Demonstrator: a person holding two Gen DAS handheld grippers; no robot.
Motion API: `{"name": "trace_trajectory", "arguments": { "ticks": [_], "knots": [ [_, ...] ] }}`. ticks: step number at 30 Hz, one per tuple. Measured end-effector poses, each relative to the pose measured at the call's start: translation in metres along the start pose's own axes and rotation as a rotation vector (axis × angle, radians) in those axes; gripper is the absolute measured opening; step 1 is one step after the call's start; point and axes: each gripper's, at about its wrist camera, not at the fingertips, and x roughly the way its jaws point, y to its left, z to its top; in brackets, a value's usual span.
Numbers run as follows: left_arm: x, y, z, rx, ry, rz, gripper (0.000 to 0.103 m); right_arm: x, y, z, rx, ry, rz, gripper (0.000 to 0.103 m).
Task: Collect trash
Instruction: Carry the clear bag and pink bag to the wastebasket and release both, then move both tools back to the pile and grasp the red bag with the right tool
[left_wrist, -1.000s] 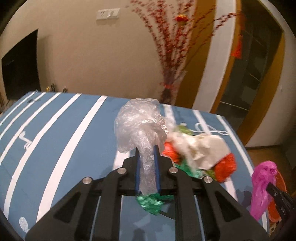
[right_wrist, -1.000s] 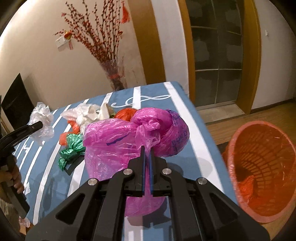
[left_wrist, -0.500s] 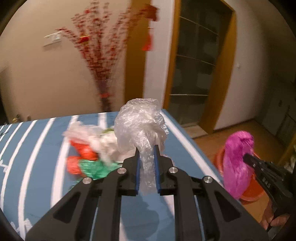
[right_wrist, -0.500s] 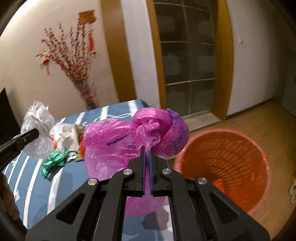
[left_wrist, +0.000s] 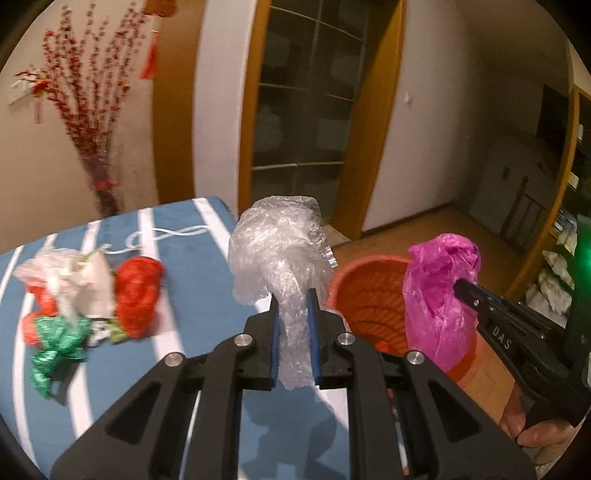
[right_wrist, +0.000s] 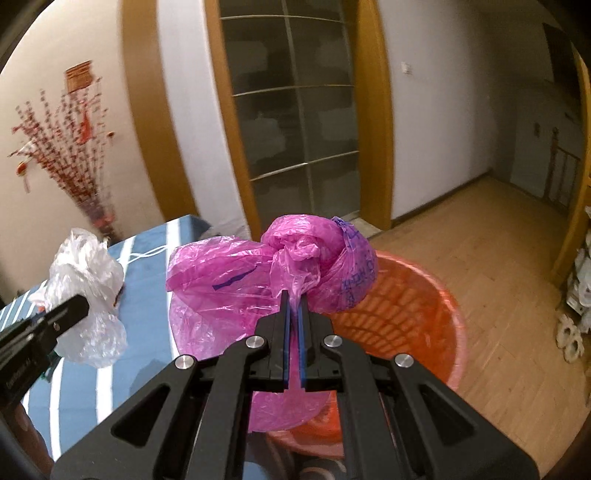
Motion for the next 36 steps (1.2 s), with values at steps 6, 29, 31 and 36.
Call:
{"name": "trace_trajectory", "arguments": {
  "ticks": [6, 29, 31, 36],
  "knots": [
    [0.026, -0.025, -0.002, 0.011, 0.034, -0.057, 0.014, 0.007, -0.024, 0.000, 0.032, 0.001, -0.039, 0.003],
    [0.099, -0.070, -0.011, 0.032, 0.129, -0.138, 0.040, 0.034, -0.054, 0.007, 0.085, 0.035, -0.042, 0.011],
    [0.101, -0.067, -0.013, 0.030, 0.136, -0.130, 0.044, 0.034, -0.056, 0.006, 0.090, 0.037, -0.044, 0.022],
    [0.102, -0.057, -0.016, 0.025, 0.143, -0.099, 0.052, 0.033, -0.054, 0.006, 0.074, 0.026, -0.062, 0.047]
  ]
}}
